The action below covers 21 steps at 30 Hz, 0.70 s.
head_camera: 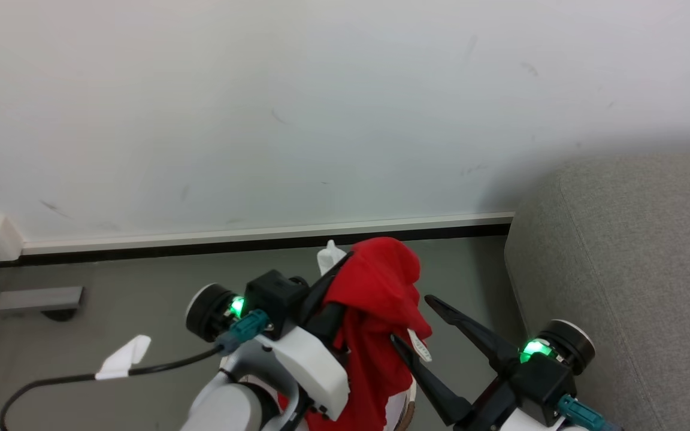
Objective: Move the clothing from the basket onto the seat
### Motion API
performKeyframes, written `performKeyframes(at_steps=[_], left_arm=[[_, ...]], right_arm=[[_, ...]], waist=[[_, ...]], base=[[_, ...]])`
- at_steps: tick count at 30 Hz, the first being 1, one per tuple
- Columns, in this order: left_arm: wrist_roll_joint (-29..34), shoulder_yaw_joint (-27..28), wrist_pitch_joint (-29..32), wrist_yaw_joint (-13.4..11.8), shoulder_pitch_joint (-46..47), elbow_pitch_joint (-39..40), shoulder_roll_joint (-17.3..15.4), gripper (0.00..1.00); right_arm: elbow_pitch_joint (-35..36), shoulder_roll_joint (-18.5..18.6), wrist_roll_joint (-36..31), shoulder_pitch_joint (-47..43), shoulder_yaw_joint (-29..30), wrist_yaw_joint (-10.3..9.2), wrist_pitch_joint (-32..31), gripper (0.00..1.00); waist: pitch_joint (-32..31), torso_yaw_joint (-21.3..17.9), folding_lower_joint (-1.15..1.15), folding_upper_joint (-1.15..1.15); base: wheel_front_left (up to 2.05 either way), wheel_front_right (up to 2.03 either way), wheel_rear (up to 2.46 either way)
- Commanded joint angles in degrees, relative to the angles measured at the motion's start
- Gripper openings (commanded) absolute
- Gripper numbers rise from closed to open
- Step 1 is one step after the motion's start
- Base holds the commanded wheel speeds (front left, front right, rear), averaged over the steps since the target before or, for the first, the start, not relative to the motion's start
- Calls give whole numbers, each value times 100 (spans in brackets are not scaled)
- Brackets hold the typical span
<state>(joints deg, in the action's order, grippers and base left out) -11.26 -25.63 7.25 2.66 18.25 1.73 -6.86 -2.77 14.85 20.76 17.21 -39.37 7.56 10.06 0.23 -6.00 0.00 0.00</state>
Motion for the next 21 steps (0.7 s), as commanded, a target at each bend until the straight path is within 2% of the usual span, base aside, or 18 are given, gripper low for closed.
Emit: performKeyframes(at_steps=[1, 9, 15, 16, 17, 21], left_arm=[[52, -47, 21, 28, 80, -23, 16, 0], [-15, -511, 158, 151, 273, 100, 176, 0], [-300, -757, 316, 256, 165, 307, 234, 0], [-331, -779, 324, 270, 159, 340, 235, 0], [-376, -797, 330, 272, 143, 361, 239, 0], [-415, -825, 312, 256, 91, 362, 224, 0]], right_arm=[[-80, 5, -37, 104, -42, -14, -17, 100], [-713, -298, -478, 237, 90, -14, -32, 100], [-1021, -535, -647, 104, 297, -14, -87, 100], [-1050, -569, -609, 86, 342, -14, -81, 47], [-1077, -597, -576, 68, 373, -14, -78, 0], [-1103, -660, -430, 60, 407, -14, -42, 0]], waist=[[13, -4, 0, 0], [62, 36, 0, 0], [35, 51, 0, 0], [33, 50, 0, 0], [28, 50, 0, 0], [11, 35, 0, 0]], base=[[0, 0, 0], [0, 0, 0], [0, 0, 0], [0, 0, 0], [0, 0, 0], [0, 0, 0]])
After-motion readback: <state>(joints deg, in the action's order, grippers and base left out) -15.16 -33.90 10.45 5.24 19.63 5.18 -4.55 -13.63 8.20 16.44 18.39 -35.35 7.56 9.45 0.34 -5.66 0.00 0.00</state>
